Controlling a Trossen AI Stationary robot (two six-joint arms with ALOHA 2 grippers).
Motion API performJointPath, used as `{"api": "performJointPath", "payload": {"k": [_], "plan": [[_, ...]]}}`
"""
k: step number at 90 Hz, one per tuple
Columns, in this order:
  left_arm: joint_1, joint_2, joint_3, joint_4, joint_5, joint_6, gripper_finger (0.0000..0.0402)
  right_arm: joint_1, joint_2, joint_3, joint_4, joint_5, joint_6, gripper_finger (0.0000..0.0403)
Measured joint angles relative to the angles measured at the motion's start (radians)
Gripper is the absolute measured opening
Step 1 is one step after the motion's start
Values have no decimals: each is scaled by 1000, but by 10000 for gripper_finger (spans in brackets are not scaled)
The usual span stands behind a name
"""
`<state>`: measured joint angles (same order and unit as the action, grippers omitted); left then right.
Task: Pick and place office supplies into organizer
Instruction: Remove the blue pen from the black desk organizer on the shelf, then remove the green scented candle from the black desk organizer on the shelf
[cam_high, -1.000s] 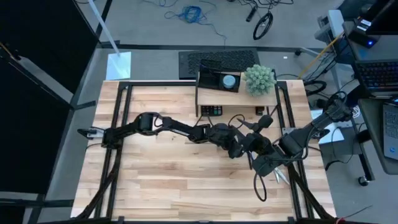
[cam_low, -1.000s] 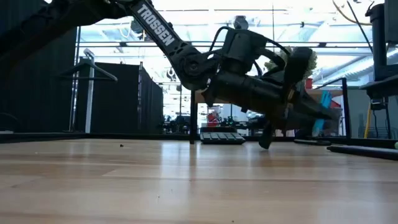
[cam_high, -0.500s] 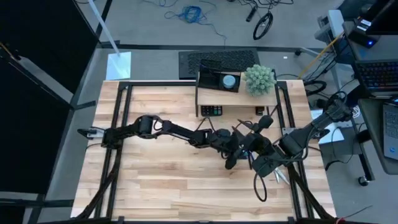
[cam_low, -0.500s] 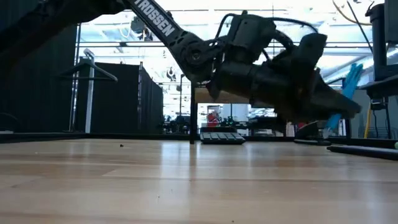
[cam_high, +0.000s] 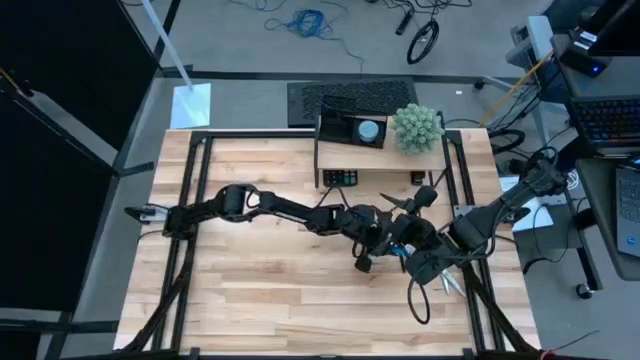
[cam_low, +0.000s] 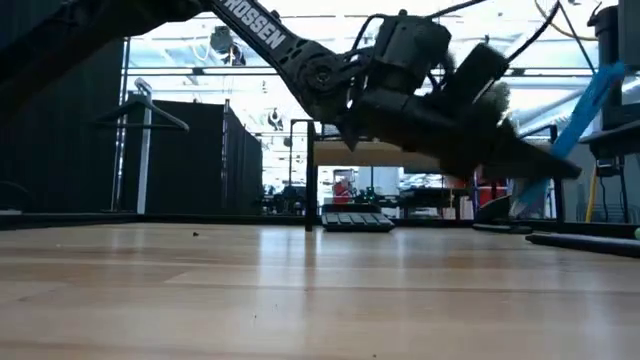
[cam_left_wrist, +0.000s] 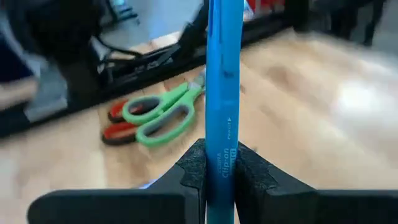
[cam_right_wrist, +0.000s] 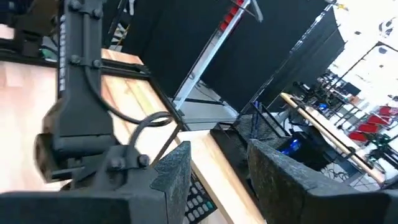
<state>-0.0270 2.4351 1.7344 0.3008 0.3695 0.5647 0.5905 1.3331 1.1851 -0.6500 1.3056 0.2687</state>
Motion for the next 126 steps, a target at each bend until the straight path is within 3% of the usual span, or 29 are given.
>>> {"api": "performJointPath", "payload": {"k": [16, 43, 79, 110, 126], "plan": [[1, 0, -1, -86, -42, 541, 37, 0, 0, 0, -12, -3, 0, 141], [-20, 22, 4, -84, -102, 899, 38, 0, 0, 0, -15, -2, 8, 141], [-9, 27, 2, -69, -117, 782, 44, -1, 0, 0, -17, -2, 19, 141], [-9, 27, 0, -68, -101, 780, 137, -1, 0, 0, -25, -9, 39, 141], [-10, 27, -1, -70, -130, 775, 166, -1, 0, 0, -26, -28, 38, 141]]}}
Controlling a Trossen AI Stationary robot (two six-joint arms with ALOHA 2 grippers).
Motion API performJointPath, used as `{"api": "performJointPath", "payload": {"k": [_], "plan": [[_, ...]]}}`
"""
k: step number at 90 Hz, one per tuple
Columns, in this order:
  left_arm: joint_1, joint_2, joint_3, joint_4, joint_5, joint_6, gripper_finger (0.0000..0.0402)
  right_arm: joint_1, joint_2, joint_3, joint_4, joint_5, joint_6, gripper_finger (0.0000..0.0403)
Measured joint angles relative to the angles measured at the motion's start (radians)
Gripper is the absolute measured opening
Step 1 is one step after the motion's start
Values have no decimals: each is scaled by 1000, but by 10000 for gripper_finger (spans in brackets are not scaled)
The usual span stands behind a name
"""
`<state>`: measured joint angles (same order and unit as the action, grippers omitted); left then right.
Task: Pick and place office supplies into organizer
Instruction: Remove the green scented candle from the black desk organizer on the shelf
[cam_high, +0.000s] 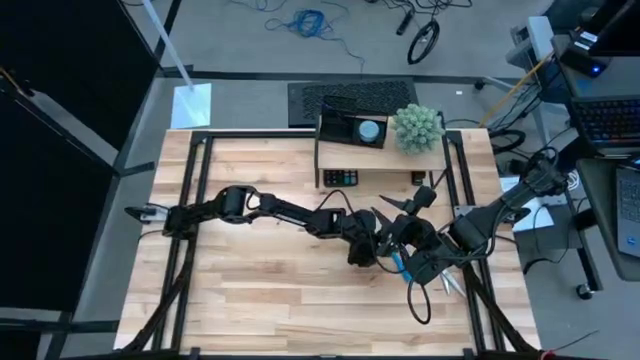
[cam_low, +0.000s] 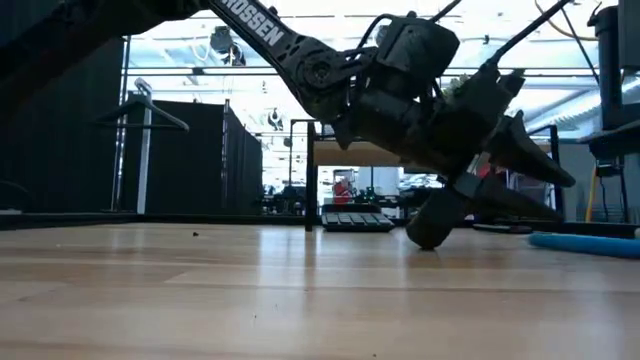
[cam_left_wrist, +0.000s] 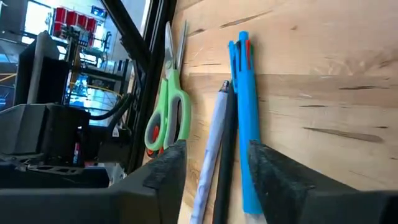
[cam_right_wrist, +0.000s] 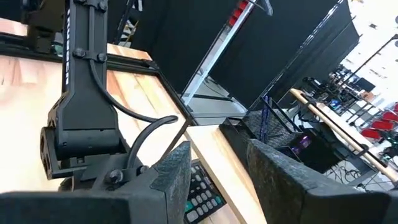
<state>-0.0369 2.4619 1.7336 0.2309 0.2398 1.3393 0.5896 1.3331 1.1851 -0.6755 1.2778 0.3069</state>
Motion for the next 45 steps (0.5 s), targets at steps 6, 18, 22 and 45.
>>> {"api": "performJointPath", "payload": {"k": [6, 18, 22, 45], "plan": [[-1, 0, 0, -1, -42, -12, 168, 0, 0, 0, -3, 0, 0, 141], [-3, -9, -1, -3, -87, -128, 168, 0, 0, 0, -9, 0, 0, 141], [-6, -9, -1, -4, -85, -172, 168, 0, 0, 0, -9, 0, 0, 141], [-45, -9, -2, -90, -192, -622, 168, 0, 0, 0, -10, 0, 0, 141]]}}
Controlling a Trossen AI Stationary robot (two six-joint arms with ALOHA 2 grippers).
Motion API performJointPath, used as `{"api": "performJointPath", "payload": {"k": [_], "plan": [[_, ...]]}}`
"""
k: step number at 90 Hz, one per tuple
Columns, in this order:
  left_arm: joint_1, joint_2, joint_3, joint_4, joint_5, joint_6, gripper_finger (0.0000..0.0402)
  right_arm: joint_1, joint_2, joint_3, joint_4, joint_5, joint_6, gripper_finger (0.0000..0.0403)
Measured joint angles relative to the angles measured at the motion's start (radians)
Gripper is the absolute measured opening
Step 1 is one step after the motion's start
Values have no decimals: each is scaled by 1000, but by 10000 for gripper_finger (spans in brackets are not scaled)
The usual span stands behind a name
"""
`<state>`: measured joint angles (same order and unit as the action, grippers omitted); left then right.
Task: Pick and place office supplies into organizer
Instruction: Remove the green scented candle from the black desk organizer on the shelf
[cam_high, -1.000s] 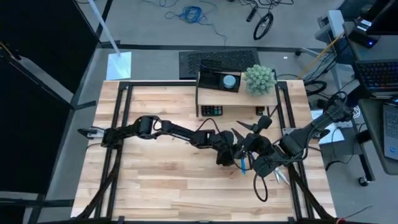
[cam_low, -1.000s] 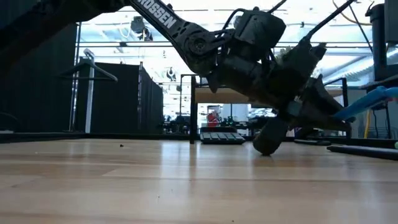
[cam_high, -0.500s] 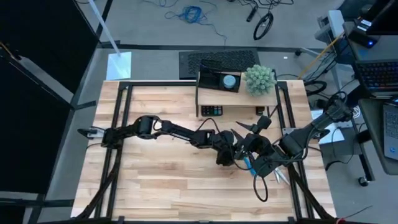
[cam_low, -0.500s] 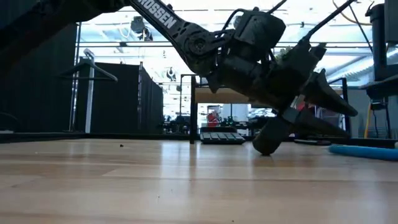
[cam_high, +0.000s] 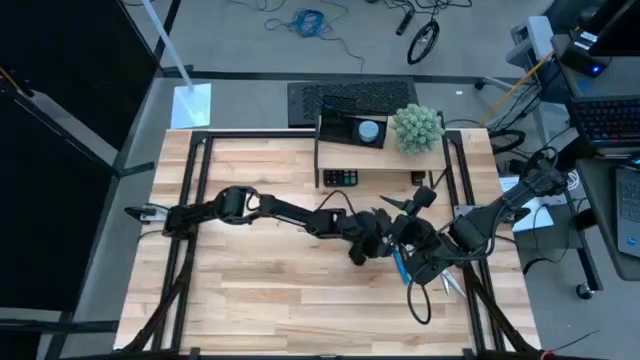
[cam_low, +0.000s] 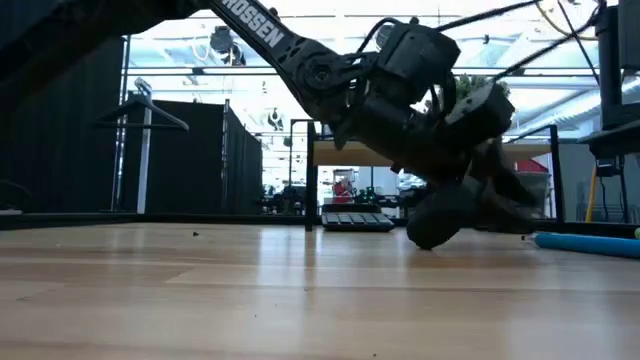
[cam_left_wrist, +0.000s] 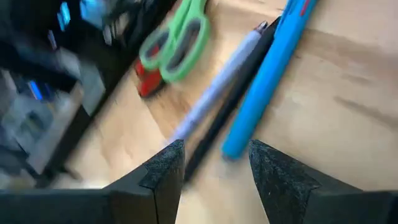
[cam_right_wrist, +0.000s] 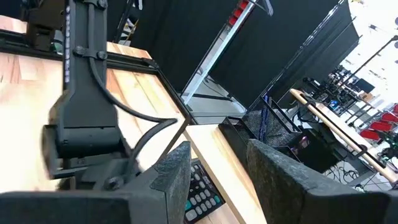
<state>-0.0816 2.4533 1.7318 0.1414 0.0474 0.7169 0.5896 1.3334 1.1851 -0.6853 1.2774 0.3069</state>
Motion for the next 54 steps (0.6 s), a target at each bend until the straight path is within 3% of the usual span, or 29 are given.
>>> {"api": "performJointPath", "payload": {"k": [12, 21, 33, 54], "plan": [[-3, -5, 35, -104, 18, -295, 167, 0, 0, 0, -2, 0, 0, 141], [-3, -5, 58, -120, 35, -414, 155, 0, 0, 0, -6, 0, 0, 141], [-6, -6, 64, -109, 53, -494, 125, 0, 0, 0, -5, 0, 0, 141], [5, 29, 65, -39, 73, -501, 85, 0, 0, 0, -7, 0, 14, 141]]}}
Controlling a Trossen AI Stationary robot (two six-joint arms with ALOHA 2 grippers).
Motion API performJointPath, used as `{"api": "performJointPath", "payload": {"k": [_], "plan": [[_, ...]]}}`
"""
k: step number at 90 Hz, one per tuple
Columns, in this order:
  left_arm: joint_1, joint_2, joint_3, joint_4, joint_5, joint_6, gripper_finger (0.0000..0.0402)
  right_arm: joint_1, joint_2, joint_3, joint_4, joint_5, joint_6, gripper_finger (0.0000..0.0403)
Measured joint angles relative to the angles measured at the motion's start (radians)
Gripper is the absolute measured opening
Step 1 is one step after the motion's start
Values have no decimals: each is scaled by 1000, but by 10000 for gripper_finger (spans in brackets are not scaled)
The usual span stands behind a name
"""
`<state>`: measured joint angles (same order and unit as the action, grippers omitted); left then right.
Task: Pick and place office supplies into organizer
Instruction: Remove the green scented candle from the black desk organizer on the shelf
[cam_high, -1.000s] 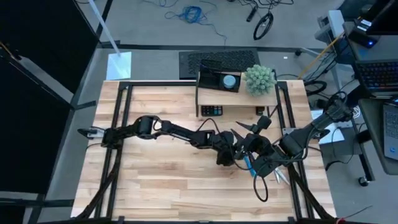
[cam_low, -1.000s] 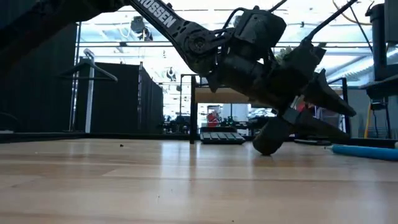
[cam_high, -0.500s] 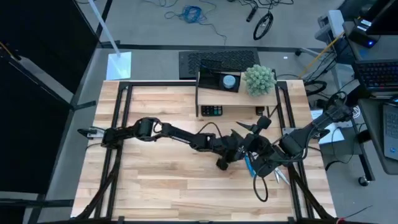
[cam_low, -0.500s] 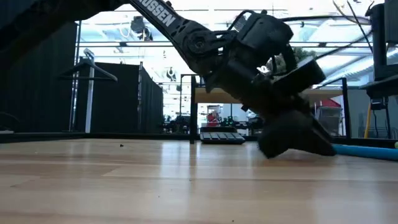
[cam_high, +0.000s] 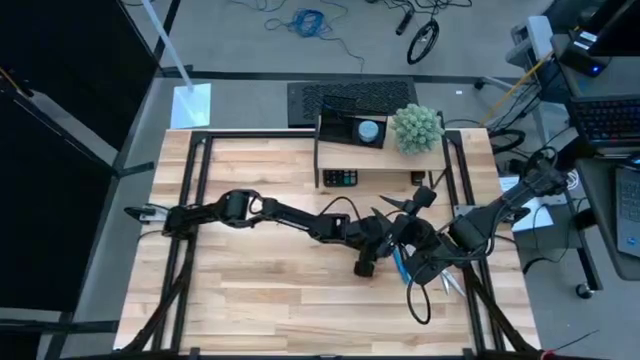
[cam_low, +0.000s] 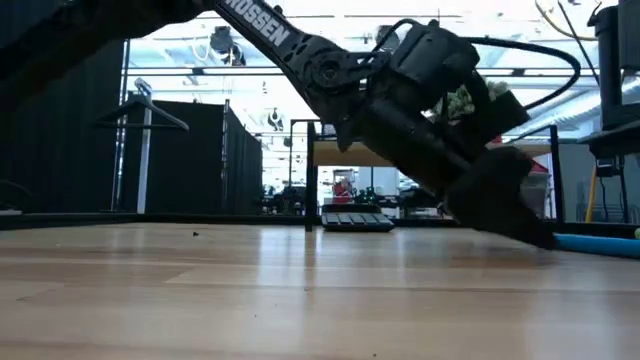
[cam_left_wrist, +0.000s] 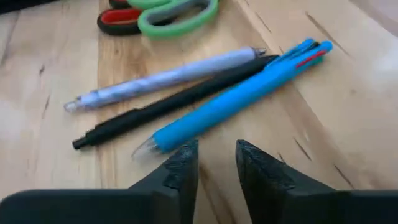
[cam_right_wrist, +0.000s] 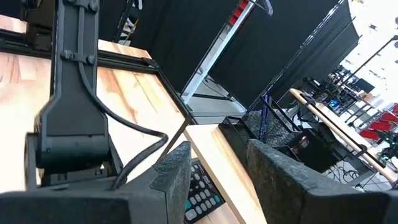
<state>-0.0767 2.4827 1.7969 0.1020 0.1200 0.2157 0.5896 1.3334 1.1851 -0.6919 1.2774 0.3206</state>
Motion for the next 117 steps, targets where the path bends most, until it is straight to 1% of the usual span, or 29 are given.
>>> {"api": "performJointPath", "payload": {"k": [15, 36, 50, 59, 64, 71, 84, 89, 96, 100, 106, 117], "plan": [[20, 1, 0, 18, 0, 1, 73, 0, 0, 0, -1, 0, 1, 141], [52, 1, 2, 46, 0, 4, 72, 0, 0, 0, -1, 0, 1, 141], [57, -1, 2, 36, 0, 6, 72, 0, 0, 0, -1, 0, 1, 141], [54, -18, 2, -11, 0, 6, 72, 0, 0, 0, -1, 0, 1, 141], [50, -53, 0, -85, 0, 14, 72, 0, 0, 0, -2, 0, 1, 141], [48, -106, 5, -134, -1, 64, 72, 0, 0, 0, -5, -2, 1, 141], [52, -217, 5, -342, -10, 79, 72, -1, 0, 0, -9, -20, 1, 141], [59, -262, 1, -452, -16, 79, 72, -1, 0, 0, -10, -21, 1, 141], [68, -326, -3, -535, -28, 91, 72, -1, 0, 0, -10, -16, 1, 141], [76, -366, -20, -586, -37, 104, 72, -1, 0, 0, -12, -22, 1, 141], [91, -428, -64, -616, -70, 110, 72, -2, 0, 0, -11, -22, 1, 141], [144, -557, -210, -628, -103, 107, 72, -16, 0, 0, -8, -19, -19, 141]]}}
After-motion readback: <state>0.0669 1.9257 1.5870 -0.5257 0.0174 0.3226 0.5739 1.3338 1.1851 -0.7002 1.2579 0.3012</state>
